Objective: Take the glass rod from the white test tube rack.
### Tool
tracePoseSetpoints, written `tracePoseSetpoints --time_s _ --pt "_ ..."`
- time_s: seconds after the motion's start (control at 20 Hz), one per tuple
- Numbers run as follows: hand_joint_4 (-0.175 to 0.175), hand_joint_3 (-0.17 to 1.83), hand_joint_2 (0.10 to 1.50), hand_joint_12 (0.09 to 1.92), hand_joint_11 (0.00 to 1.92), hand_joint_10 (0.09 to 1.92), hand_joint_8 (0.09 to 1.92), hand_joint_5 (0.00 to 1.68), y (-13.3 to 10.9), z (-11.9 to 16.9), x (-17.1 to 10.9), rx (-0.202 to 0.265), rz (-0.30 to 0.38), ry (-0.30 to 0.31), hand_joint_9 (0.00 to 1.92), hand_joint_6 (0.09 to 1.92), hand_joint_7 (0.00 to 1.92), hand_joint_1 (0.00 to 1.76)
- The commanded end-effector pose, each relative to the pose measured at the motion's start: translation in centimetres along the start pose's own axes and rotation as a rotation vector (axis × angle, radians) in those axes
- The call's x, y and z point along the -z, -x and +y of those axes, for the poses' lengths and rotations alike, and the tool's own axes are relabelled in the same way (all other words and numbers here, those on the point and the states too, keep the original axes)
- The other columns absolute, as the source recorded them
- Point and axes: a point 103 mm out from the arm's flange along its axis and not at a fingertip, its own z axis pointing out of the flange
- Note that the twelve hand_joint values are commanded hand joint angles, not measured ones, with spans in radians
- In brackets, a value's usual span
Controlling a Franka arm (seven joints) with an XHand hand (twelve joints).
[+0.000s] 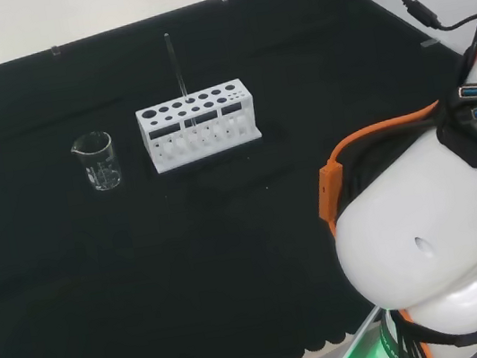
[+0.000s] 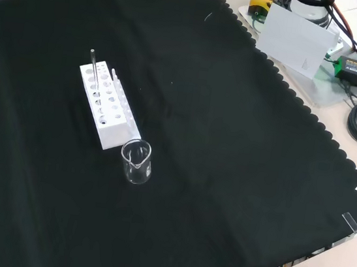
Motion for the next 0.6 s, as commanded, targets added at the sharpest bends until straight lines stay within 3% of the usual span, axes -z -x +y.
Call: tracePoseSetpoints --time_s 0.05,0.6 --pt "-0.015 0.36 0.83 1.38 0.38 0.86 0.76 0.40 -0.8 1.6 -1.4 0.028 0.002 -0.001 0.45 0.09 0.35 0.59" --pt "-0.031 0.37 0.79 1.36 0.41 0.85 0.77 0.42 -1.7 4.6 -3.9 0.054 0.020 -0.026 0.49 0.09 0.37 0.63"
